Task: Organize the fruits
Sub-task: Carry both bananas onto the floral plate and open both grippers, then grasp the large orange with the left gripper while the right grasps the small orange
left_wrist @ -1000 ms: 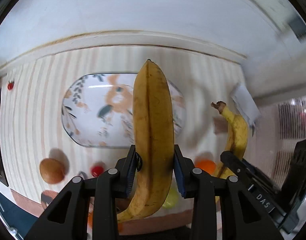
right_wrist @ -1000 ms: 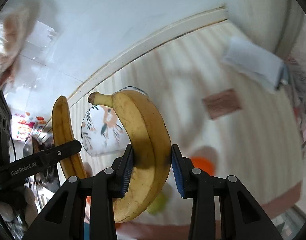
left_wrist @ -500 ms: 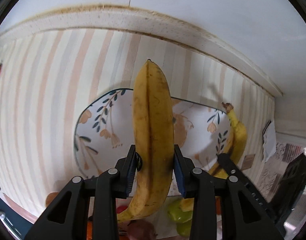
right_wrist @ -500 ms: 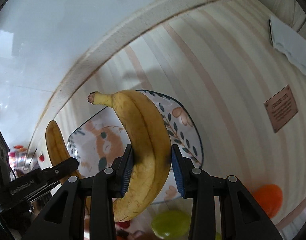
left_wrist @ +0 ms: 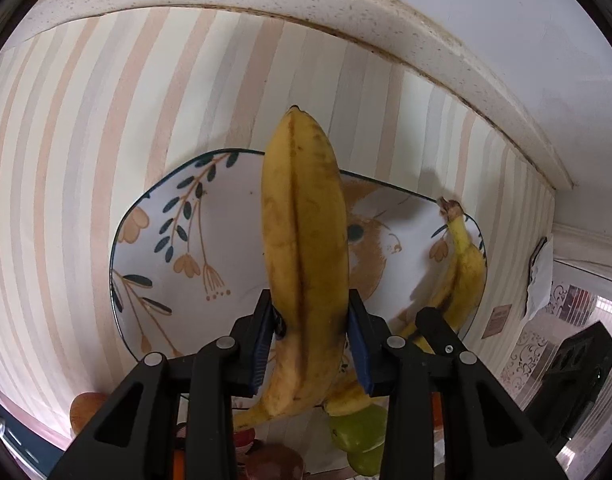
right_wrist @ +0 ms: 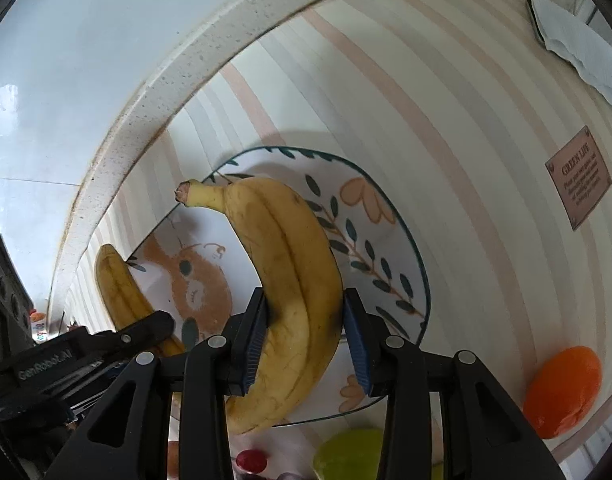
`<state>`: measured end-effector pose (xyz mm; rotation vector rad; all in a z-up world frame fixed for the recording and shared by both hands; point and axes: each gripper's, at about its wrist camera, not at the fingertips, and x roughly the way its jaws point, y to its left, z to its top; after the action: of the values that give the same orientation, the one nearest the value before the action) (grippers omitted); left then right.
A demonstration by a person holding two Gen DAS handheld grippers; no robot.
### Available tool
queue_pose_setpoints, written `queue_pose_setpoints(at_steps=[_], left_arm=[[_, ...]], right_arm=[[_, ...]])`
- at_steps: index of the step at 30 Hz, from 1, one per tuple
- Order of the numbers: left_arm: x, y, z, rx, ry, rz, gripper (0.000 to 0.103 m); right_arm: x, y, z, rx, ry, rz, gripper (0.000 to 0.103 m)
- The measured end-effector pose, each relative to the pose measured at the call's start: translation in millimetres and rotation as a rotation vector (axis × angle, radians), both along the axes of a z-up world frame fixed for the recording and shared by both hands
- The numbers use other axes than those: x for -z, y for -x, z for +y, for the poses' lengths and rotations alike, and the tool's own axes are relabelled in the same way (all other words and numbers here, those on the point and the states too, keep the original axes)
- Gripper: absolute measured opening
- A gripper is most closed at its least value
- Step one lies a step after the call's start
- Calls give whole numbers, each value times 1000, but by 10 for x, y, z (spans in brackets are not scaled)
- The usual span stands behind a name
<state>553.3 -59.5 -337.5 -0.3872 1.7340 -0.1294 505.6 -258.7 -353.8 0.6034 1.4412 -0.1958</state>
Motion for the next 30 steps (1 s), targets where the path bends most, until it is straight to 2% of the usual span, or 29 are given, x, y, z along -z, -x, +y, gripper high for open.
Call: queue_pose_setpoints(at_steps=[2,4,7,10,13,17,19,23,30], left_arm=[[-43,7,-18,6,1,2,33],[-112,21,-48,39,-20,-16,33],[-251,53,-101,101,-70,-67,38],[-374,107,-103,135,-109,-117,51],[-486,192,-83,160,-142,-162,66],[-661,350,-34,209,-197,-231,84],[-761,445,-15,233,-222,-265,85],[-985,663,43,243,-222,-323,86],[-1513,1018,66,260,-247,-470,86]], right_arm=[[-14,-42,29,-28,4,3,51],[-54,-68,53,-51,10,2,70],[-167,-77,104,-109,32,-7,79],[-315,-52,189,-189,75,-22,88],[-457,0,285,-255,127,-40,93],[-682,175,330,-326,167,-64,93],[-797,261,334,-350,181,-87,93],[-1013,433,395,-362,185,-131,93],[-1496,810,402,-358,192,-227,93]])
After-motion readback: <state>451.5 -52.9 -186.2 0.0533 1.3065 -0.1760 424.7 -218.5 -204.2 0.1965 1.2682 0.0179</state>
